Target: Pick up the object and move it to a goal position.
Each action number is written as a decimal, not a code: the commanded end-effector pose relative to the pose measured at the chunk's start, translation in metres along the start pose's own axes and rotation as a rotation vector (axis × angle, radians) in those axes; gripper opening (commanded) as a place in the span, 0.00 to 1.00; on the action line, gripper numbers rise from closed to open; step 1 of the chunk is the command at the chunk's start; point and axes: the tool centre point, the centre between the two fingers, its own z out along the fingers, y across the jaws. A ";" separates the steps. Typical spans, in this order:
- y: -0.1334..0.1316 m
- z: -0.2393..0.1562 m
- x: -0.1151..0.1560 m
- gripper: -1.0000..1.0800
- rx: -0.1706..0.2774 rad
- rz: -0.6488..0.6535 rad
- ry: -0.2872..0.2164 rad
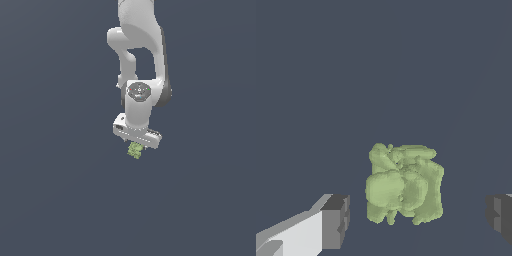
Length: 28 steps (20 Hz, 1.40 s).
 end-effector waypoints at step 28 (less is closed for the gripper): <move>-0.003 0.057 -0.004 0.00 -0.001 0.035 -0.001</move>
